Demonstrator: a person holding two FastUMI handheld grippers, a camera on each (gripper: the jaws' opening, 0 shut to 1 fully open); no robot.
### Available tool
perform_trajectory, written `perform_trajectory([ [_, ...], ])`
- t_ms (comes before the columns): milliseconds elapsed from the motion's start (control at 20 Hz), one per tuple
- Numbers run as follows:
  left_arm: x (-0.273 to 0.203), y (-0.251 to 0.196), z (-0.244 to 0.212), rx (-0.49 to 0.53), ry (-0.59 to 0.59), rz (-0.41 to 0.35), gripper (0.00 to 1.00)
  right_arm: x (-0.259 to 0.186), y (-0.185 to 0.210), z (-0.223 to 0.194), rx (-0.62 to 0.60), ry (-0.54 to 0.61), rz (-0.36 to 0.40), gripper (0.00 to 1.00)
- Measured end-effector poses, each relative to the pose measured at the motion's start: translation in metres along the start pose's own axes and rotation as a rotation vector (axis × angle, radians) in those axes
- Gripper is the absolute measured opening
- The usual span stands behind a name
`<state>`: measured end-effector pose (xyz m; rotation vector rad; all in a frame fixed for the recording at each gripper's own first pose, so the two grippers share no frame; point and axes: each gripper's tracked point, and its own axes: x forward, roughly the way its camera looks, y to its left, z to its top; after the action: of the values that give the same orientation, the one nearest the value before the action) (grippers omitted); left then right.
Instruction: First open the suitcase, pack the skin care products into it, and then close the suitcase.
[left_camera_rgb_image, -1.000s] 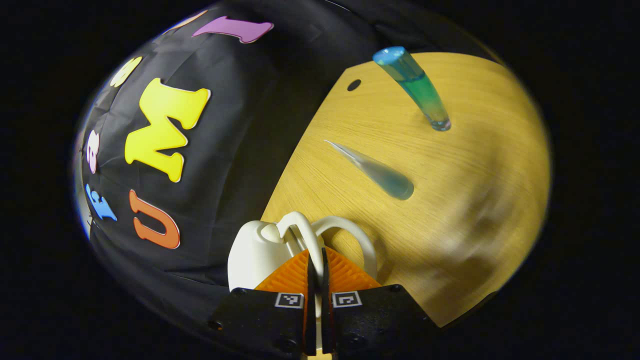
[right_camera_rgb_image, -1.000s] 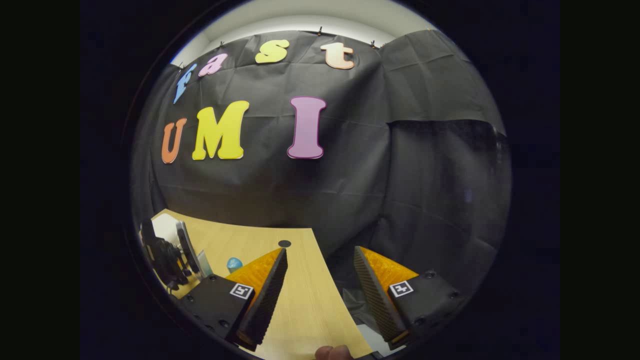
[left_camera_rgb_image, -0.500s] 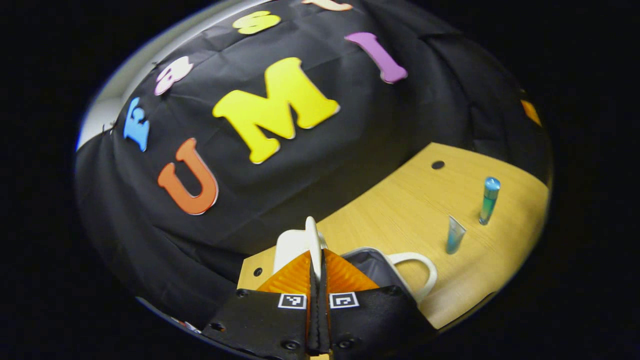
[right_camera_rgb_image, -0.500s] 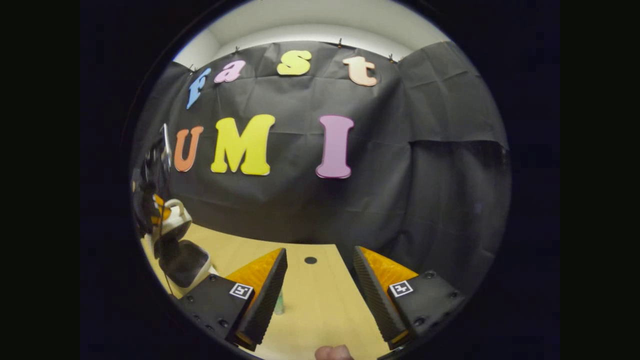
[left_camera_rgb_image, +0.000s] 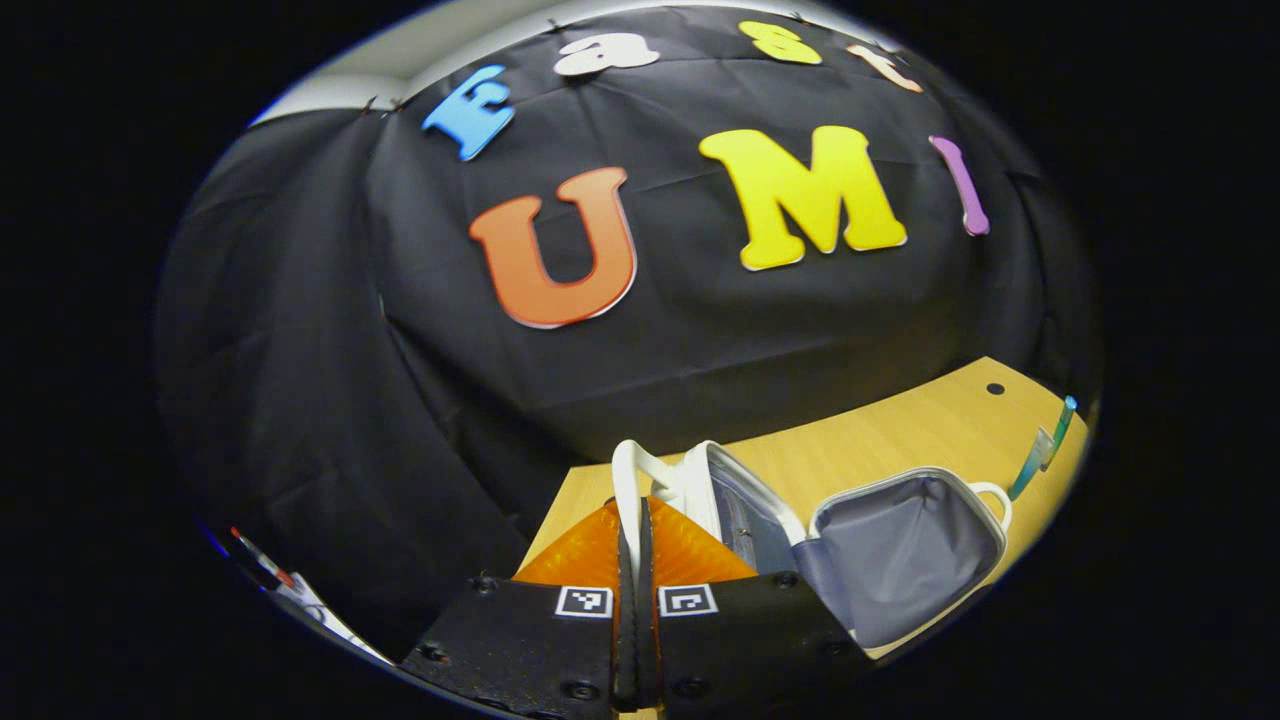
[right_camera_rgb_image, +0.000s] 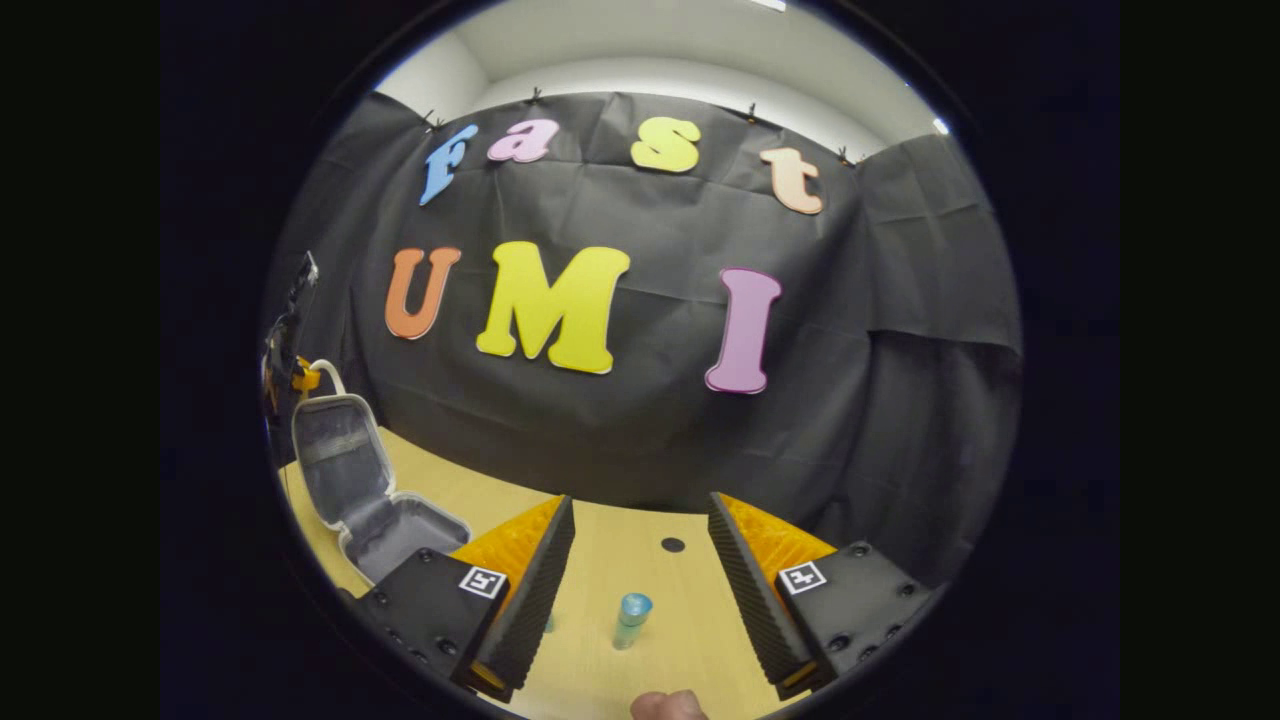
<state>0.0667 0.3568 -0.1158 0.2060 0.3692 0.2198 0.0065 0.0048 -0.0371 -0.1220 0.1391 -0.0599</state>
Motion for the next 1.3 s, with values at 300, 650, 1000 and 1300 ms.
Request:
perform_trajectory([
  [300, 0.07, 0.012, -0.099, -0.201, 0.141, -0.018, 0.03, -0.009, 0.056, 0.009, -0.14, -0.001, 0.043, 0.8],
  [650, 0.088, 0.0, -0.198, -0.474, 0.305, -0.099, 0.07, -0.01, 0.084, 0.002, -0.143, 0.051, 0.054, 0.8],
  [1000, 0.069, 0.017, -0.177, -0.439, 0.256, -0.035, 0.77, -0.01, 0.084, -0.01, -0.113, 0.066, 0.059, 0.8],
  [1300, 0.018, -0.011, -0.088, -0.375, 0.082, 0.028, 0.98, -0.011, 0.061, -0.026, -0.062, 0.065, 0.048, 0.79],
])
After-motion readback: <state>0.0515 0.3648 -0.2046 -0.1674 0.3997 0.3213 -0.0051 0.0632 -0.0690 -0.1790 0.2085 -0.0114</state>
